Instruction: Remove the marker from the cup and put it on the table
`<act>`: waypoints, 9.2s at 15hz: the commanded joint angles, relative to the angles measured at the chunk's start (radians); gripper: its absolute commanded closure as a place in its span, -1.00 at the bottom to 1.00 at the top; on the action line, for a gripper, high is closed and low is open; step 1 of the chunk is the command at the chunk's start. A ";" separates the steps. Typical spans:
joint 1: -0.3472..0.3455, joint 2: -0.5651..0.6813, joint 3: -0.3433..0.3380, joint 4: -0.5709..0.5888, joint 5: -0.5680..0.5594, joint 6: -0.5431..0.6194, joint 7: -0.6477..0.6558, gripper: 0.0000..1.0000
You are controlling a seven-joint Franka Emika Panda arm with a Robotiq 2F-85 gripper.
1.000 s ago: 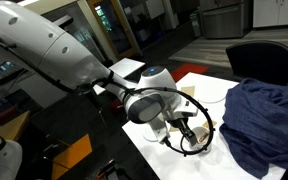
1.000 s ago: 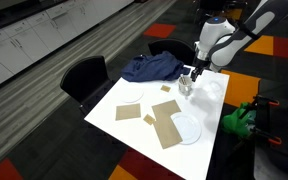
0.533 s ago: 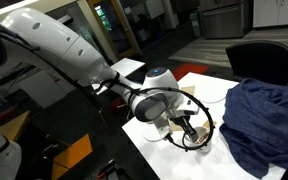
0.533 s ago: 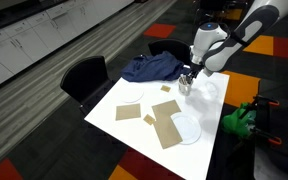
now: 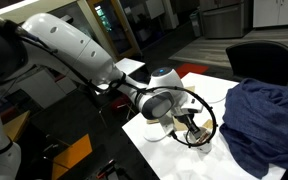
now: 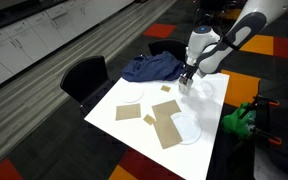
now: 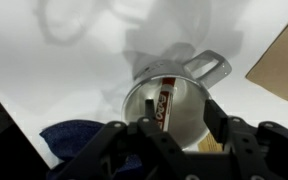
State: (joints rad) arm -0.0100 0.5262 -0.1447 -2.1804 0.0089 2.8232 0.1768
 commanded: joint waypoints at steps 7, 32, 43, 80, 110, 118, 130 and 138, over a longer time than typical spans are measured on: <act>0.040 0.072 -0.037 0.066 -0.002 0.022 0.070 -0.08; 0.205 0.060 -0.198 -0.021 -0.021 0.181 0.117 0.90; 0.575 -0.113 -0.530 -0.153 -0.146 0.187 0.242 0.90; 0.339 -0.060 0.088 0.225 -0.162 -0.424 0.734 0.90; 0.157 0.413 0.079 0.731 0.163 -0.427 0.787 0.90; 0.162 0.448 0.075 0.775 0.159 -0.434 0.804 -0.42; 0.298 0.228 0.004 0.577 0.055 -0.409 0.952 -1.00; 0.337 -0.022 -0.007 0.345 -0.111 -0.426 1.020 -1.00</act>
State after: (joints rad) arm 0.3181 0.6356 -0.1485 -1.7015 -0.0473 2.4065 1.1750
